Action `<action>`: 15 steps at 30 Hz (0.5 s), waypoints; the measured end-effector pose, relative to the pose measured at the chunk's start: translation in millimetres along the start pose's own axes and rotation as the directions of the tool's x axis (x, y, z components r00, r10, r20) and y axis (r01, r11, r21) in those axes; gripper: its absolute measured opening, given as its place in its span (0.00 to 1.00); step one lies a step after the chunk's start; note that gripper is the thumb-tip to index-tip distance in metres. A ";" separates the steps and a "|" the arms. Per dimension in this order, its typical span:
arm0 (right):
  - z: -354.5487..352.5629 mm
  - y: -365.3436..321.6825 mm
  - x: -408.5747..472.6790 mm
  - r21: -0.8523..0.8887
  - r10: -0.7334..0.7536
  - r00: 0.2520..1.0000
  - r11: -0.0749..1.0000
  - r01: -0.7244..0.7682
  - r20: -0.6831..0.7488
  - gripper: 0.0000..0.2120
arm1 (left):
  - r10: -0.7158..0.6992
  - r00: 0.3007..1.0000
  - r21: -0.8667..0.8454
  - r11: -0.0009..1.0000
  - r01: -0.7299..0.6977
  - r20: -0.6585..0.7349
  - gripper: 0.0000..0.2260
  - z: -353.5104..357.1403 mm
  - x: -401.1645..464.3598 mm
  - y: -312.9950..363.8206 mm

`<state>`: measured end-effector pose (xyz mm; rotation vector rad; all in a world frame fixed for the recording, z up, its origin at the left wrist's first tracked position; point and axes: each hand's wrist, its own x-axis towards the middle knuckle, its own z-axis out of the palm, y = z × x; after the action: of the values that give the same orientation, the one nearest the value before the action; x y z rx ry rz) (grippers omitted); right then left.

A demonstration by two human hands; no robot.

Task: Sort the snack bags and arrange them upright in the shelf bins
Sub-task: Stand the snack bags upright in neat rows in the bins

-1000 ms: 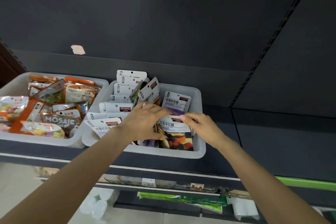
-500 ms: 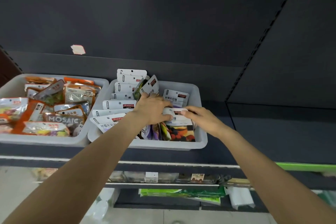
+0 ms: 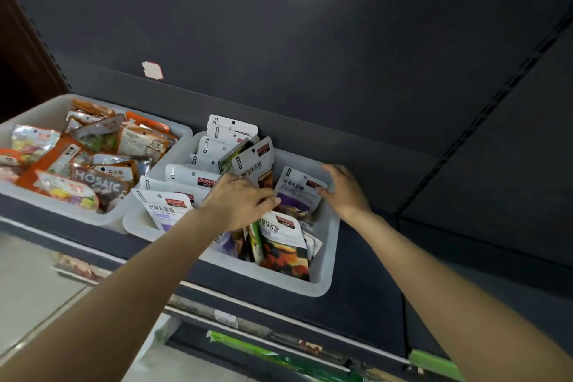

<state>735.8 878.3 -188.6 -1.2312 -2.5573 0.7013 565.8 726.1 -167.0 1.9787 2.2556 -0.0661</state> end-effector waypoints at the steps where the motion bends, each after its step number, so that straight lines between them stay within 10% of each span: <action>1: 4.2 2.1 9.0 -0.042 -0.037 0.999 0.998 0.038 0.016 0.28 | 0.006 1.000 0.017 1.000 -0.006 0.001 0.23 2.2 0.6 -0.6; 15: 36.4 -0.8 60.5 -0.616 -0.240 0.969 0.773 0.152 -0.062 0.29 | -0.052 0.998 -0.066 0.996 0.051 -0.020 0.24 9.1 2.6 3.2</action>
<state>683.3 913.3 -220.2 -1.0756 -2.8254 -0.2885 569.3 728.0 -176.1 1.8981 2.2915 0.0246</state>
